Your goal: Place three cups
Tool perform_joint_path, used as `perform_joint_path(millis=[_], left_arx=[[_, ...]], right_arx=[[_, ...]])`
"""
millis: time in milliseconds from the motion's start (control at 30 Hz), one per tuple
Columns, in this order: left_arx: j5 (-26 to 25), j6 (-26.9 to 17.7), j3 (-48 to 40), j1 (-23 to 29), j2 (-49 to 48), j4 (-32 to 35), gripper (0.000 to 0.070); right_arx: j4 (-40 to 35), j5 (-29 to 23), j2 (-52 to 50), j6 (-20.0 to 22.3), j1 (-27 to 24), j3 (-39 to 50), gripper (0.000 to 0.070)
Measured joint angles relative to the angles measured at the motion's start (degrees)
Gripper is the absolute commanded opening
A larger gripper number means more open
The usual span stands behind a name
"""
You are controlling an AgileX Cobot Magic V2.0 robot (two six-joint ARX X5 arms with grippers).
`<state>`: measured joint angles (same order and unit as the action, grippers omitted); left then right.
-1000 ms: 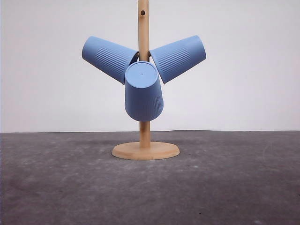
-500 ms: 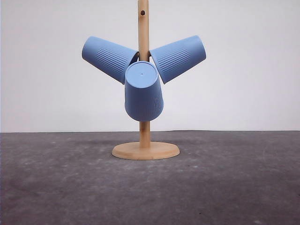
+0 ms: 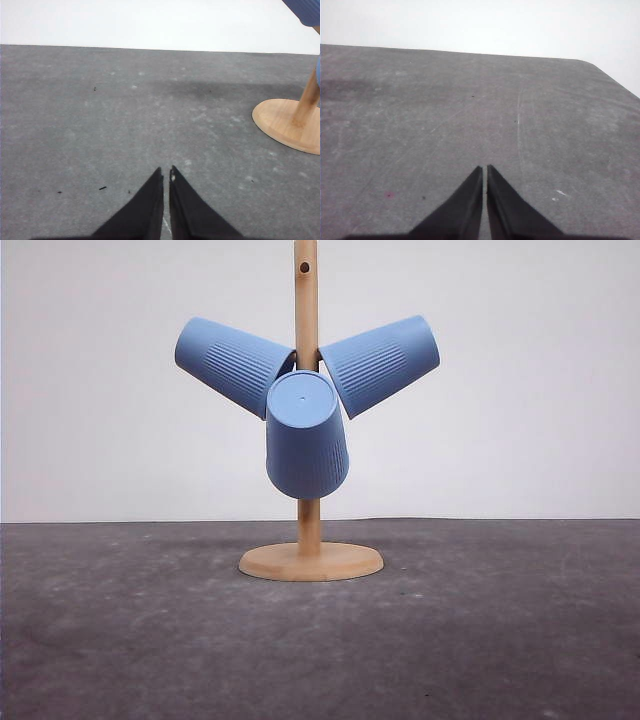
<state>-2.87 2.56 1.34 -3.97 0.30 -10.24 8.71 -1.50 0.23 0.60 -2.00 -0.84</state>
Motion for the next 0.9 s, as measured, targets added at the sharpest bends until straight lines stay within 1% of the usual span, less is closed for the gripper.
perform_joint_path(millis=[900], left_arx=[[0.0,0.0,0.0,0.0,0.0,0.0,0.0]], right_arx=[[0.0,0.0,0.0,0.0,0.0,0.0,0.0009]])
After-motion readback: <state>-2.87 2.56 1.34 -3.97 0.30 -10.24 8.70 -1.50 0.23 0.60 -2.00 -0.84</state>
